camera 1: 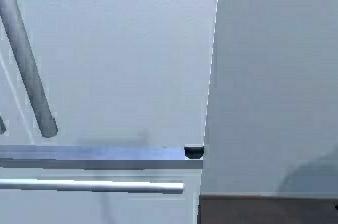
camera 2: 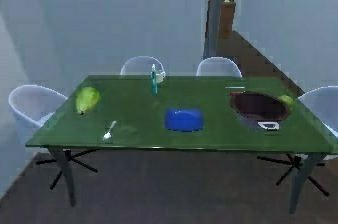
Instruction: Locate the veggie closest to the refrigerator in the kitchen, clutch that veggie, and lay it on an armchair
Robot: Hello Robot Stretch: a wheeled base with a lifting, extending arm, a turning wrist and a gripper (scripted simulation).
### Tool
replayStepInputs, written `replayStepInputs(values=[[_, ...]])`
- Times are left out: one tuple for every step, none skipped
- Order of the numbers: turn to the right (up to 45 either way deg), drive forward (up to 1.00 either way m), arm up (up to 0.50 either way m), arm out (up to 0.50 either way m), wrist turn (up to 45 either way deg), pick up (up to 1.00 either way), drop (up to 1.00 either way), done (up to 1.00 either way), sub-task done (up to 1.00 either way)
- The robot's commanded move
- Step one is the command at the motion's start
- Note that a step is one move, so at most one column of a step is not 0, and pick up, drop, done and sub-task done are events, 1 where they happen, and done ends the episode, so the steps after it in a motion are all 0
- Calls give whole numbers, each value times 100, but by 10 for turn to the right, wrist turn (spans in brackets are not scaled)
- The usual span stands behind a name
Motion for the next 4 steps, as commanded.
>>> replayStepInputs(values=[[450, 0, 0, 0, 0, 0, 0, 0, 0], [450, 0, 0, 0, 0, 0, 0, 0, 0], [30, 0, 0, 0, 0, 0, 0, 0, 0], [0, 30, 0, 0, 0, 0, 0, 0, 0]])
